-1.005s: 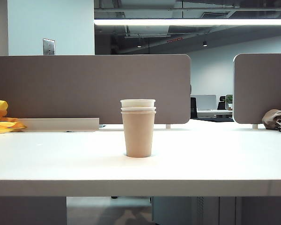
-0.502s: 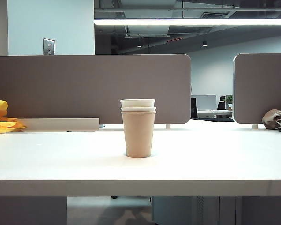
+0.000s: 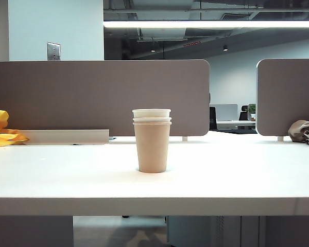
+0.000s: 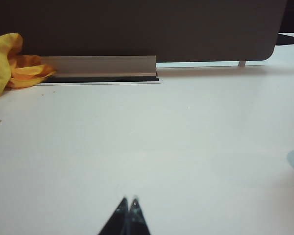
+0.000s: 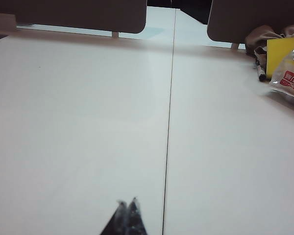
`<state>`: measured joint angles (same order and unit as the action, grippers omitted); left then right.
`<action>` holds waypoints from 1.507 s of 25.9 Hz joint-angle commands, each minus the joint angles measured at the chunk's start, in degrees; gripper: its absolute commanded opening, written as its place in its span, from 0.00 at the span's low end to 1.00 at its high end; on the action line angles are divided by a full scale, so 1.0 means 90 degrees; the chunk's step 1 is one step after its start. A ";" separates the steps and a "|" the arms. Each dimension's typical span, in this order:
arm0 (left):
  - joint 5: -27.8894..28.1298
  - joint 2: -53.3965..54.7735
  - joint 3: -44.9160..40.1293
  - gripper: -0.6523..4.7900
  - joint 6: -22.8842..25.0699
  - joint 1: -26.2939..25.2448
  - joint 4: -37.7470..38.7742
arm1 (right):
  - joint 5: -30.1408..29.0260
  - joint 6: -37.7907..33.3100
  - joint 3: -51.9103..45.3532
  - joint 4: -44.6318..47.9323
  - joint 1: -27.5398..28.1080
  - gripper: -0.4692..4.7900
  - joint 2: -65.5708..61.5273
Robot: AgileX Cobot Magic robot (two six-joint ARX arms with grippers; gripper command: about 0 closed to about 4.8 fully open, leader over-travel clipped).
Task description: Pick up all the paper cups on the table one by one and stack them together.
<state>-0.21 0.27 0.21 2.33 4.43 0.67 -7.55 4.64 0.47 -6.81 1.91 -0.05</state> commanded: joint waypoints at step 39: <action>0.0000 0.0005 0.0024 0.11 -0.0342 -0.0209 0.0109 | -0.0007 0.0034 -0.0036 0.0112 0.0002 0.07 -0.0005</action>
<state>0.03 0.30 0.21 -0.89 2.57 2.35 -7.55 4.82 0.47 -6.79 1.91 -0.05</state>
